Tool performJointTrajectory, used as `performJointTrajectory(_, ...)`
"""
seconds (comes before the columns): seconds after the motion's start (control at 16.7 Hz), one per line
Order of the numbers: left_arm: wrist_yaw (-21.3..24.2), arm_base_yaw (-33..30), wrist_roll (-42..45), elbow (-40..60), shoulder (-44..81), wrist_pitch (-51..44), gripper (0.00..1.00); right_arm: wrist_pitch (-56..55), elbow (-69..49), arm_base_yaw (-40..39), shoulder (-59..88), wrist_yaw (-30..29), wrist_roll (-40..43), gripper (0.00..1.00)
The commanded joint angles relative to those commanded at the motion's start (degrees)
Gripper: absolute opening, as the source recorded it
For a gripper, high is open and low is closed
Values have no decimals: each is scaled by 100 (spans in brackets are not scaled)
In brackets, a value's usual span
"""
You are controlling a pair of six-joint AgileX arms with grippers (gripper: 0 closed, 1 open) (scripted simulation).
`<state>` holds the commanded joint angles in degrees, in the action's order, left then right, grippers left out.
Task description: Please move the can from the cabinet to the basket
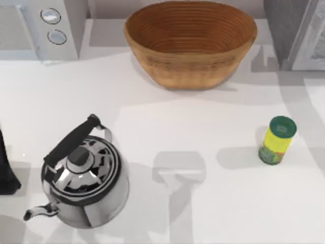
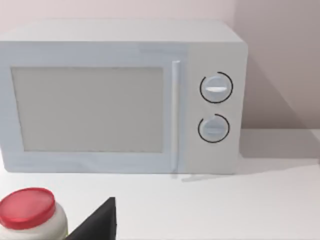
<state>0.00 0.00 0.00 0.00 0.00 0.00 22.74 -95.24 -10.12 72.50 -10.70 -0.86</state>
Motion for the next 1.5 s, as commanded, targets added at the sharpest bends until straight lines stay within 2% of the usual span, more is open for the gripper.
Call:
performJointTrajectory(0.18,0,0,0,0,0,0,100,112,-432,-43,336,-54,-4,100)
performJointTrajectory(0.6,0,0,0,0,0,0,100,87,-519,-30,430,-80,-6,100)
performJointTrajectory(1.08,0,0,0,0,0,0,100,-244,-1532,-245,1745,-373,-1,100)
performJointTrajectory(1.5,0,0,0,0,0,0,100,-227,-1765,-207,1969,-347,-2,100)
